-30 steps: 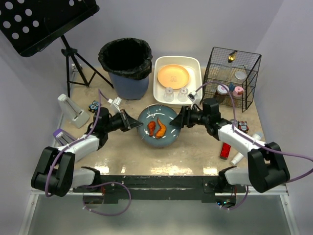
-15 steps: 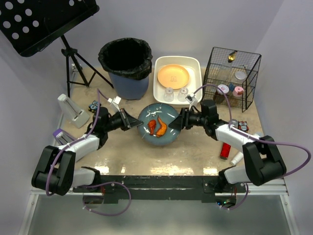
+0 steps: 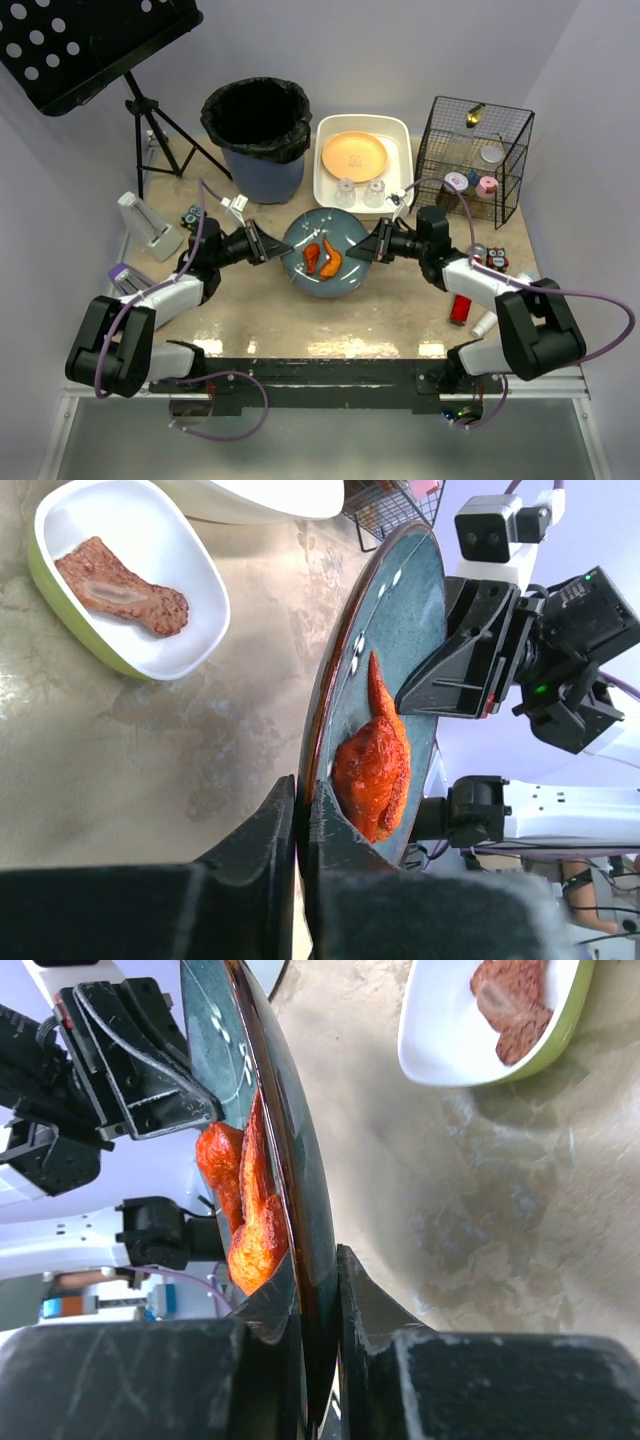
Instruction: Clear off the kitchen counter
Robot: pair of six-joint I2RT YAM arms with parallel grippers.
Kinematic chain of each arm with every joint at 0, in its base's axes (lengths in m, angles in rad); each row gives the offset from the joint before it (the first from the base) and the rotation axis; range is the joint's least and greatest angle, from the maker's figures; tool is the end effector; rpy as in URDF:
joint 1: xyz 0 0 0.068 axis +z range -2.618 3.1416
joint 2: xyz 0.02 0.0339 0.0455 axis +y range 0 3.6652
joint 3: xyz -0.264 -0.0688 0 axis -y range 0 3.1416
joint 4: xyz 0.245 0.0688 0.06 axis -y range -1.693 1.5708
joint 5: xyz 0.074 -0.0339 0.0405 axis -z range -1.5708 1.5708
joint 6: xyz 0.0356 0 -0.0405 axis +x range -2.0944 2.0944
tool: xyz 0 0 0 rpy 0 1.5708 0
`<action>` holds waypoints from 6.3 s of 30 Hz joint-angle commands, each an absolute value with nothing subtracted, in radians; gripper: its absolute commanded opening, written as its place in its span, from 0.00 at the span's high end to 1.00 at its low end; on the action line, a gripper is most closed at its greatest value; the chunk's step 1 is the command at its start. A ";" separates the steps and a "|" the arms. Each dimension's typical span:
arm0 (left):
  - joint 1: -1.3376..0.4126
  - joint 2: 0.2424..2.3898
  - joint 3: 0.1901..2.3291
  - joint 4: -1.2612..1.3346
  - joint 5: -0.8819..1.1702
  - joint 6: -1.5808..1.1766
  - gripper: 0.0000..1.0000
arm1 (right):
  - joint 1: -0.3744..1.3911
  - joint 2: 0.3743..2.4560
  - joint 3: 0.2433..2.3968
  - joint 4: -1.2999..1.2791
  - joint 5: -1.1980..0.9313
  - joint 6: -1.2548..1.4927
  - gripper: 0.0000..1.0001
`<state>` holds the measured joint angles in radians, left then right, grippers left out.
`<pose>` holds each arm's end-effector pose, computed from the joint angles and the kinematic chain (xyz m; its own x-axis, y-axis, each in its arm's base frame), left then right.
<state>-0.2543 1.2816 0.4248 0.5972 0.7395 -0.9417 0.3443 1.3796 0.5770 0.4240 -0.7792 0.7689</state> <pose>0.2334 -0.0855 0.1949 -0.8062 -0.4077 -0.4288 0.2794 0.3765 -0.8833 0.2509 0.1165 0.2015 -0.8444 0.2228 -0.4872 -0.3724 0.4097 0.8328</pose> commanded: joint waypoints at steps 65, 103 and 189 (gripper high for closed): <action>-0.169 1.160 0.675 -0.152 0.419 -0.505 0.21 | 0.477 1.799 1.931 0.098 0.230 1.266 1.00; -0.169 1.220 0.681 -0.190 0.451 -0.419 0.21 | 0.673 2.141 2.289 0.475 0.333 0.174 1.00; -0.169 1.247 0.670 -0.196 0.472 -0.403 0.21 | 0.264 2.146 1.609 0.486 0.003 0.966 1.00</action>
<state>-0.1768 1.2411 0.6491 -0.2077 0.4534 -0.4252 0.2668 2.1796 1.5314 0.3351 0.0586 0.8993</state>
